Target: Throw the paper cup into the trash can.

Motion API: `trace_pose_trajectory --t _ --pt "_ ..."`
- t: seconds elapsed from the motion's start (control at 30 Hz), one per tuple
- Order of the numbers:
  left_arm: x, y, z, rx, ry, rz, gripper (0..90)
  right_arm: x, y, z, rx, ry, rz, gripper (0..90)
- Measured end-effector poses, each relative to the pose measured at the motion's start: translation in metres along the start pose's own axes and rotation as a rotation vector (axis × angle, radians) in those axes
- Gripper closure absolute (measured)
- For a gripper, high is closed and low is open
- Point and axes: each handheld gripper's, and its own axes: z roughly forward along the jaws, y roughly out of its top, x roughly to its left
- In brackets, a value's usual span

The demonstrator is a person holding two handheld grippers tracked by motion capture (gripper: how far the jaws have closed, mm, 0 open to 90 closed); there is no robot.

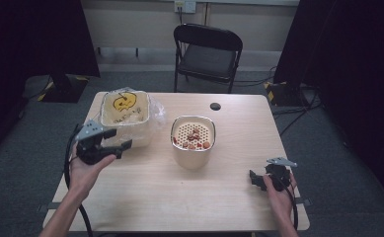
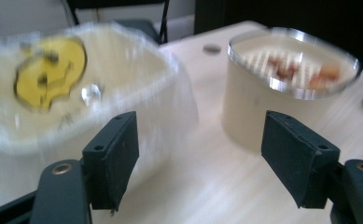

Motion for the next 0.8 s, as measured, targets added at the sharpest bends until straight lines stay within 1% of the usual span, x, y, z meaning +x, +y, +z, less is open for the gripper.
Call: trace_pose_trajectory --t 0.03,0.07,0.1,0.13,0.17,0.2,0.27,0.3,0.33,0.37,0.4,0.43,0.47,0.5,0.53,0.57,0.67,0.7,0.73,0.77,0.8 --pt "-0.003 -0.008 -0.001 0.007 -0.021 -0.009 27.2 0.0 0.0 0.0 0.0 0.0 0.0 8.8" --pt "-0.005 -0.017 -0.002 0.026 -0.034 -0.022 26.0 0.0 0.0 0.0 0.0 0.0 0.0 8.7" --pt "-0.007 -0.024 -0.003 0.033 -0.028 -0.029 26.0 0.0 0.0 0.0 0.0 0.0 0.0 8.7" --pt "-0.009 -0.036 -0.004 0.031 -0.019 -0.049 25.9 0.0 0.0 0.0 0.0 0.0 0.0 8.7" --pt "-0.011 -0.046 -0.003 0.045 -0.006 -0.052 25.9 0.0 0.0 0.0 0.0 0.0 -0.001 8.7" --pt "-0.013 -0.059 0.001 0.077 0.011 -0.052 25.8 0.0 0.0 0.0 0.0 0.0 0.0 8.7" --pt "-0.014 -0.07 0.007 0.116 0.026 -0.031 25.2 0.0 0.0 0.0 0.0 0.0 0.0 8.7" --pt "-0.014 -0.077 0.012 0.153 0.031 -0.024 24.8 0.0 0.0 0.0 0.0 0.0 0.0 8.7" --pt "-0.015 -0.085 0.017 0.175 0.035 -0.046 24.6 0.0 0.0 0.0 0.0 0.0 0.0 8.7" --pt "-0.015 -0.093 0.021 0.197 0.029 -0.066 23.5 0.0 0.0 0.0 0.0 0.0 0.0 8.7" --pt "-0.016 -0.101 0.025 0.213 0.03 -0.076 23.3 0.0 0.0 0.0 0.0 0.0 0.0 8.7" --pt "-0.017 -0.107 0.029 0.24 0.037 -0.087 23.3 0.0 0.0 0.0 0.0 0.0 0.0 8.7" --pt "-0.018 -0.111 0.03 0.256 0.03 -0.09 23.4 0.0 0.0 0.0 0.0 0.0 0.0 8.7" --pt "-0.018 -0.111 0.031 0.261 0.02 -0.084 23.4 0.0 0.0 0.0 0.0 0.0 0.0 8.7" --pt "-0.019 -0.111 0.031 0.265 0.038 -0.063 23.4 0.0 0.0 0.0 0.0 0.0 0.0 8.7" --pt "-0.019 -0.111 0.032 0.274 0.047 -0.039 22.7 0.0 0.0 0.0 0.0 0.0 0.0 8.7" --pt "-0.02 -0.118 0.039 0.305 0.07 -0.042 20.4 0.0 0.0 0.0 0.0 0.0 0.0 8.7" --pt "-0.02 -0.121 0.04 0.304 0.076 -0.018 19.4 0.0 0.0 0.0 0.0 0.0 0.0 8.7" --pt "-0.019 -0.122 0.04 0.293 0.079 -0.028 16.5 0.0 0.0 0.0 0.0 0.0 0.0 8.7" --pt "-0.02 -0.122 0.041 0.282 0.083 -0.042 16.1 0.0 0.0 0.0 0.0 0.0 0.0 8.7" --pt "-0.018 -0.123 0.041 0.273 0.089 -0.032 16.1 0.0 0.0 0.0 0.0 0.0 0.0 8.7"
